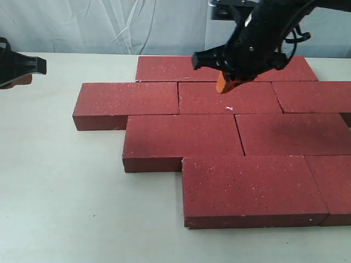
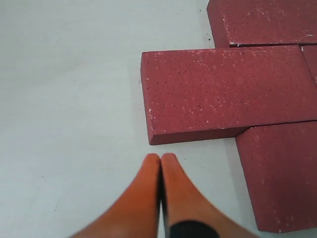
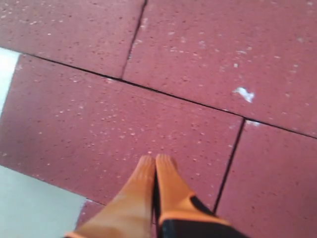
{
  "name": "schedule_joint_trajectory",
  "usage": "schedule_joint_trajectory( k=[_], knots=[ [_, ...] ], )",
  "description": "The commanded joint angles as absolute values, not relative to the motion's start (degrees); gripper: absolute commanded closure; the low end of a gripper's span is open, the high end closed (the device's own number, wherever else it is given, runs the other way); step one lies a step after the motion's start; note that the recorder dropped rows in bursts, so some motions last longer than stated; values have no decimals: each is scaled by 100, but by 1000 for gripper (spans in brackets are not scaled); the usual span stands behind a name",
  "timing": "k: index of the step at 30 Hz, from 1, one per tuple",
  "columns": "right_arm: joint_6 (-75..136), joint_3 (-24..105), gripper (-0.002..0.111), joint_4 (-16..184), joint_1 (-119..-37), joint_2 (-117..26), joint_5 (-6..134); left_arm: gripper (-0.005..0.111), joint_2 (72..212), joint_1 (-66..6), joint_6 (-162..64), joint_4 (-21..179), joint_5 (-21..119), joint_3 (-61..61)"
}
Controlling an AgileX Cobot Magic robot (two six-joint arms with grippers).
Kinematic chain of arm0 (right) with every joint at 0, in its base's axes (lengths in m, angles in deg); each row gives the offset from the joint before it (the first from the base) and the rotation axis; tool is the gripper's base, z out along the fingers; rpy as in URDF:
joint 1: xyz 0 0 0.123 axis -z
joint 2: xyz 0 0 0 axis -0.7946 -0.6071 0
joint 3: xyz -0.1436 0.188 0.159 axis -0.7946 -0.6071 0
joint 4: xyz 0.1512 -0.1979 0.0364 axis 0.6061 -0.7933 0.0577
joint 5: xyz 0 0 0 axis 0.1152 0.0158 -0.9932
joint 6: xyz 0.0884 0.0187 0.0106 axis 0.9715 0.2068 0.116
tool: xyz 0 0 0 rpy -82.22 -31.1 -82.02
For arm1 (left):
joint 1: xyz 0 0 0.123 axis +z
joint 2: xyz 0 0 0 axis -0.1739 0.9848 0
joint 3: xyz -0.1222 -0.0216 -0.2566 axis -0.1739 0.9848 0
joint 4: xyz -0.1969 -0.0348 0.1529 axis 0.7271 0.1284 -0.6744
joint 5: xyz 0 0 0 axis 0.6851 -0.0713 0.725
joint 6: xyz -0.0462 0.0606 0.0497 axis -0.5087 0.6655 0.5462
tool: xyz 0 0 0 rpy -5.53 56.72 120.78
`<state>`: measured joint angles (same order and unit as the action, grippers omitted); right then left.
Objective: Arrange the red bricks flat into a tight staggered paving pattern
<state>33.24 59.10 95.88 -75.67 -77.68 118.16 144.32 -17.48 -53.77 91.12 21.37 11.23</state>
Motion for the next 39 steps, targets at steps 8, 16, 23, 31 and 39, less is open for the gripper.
schedule_joint_trajectory(
  k=[8,16,23,31,39],
  knots=[
    [3299,4089,109,9544,-6064,-6322,10913,107,14398,-1774,-5421,9147,2295,1155],
    [3299,3122,109,9478,-5994,-5307,10270,107,14398,-1774,-5421,8929,2282,1155],
    [3299,2519,109,9427,-5994,-4529,9938,107,14329,-1774,-5421,8739,2155,1155],
    [3299,1827,109,9336,-6005,-3567,9467,107,13739,-1774,-5421,8763,2132,1426],
    [3299,1151,109,9334,-6005,-2687,8830,107,12867,-1774,-5421,8828,2459,2043]
  ],
)
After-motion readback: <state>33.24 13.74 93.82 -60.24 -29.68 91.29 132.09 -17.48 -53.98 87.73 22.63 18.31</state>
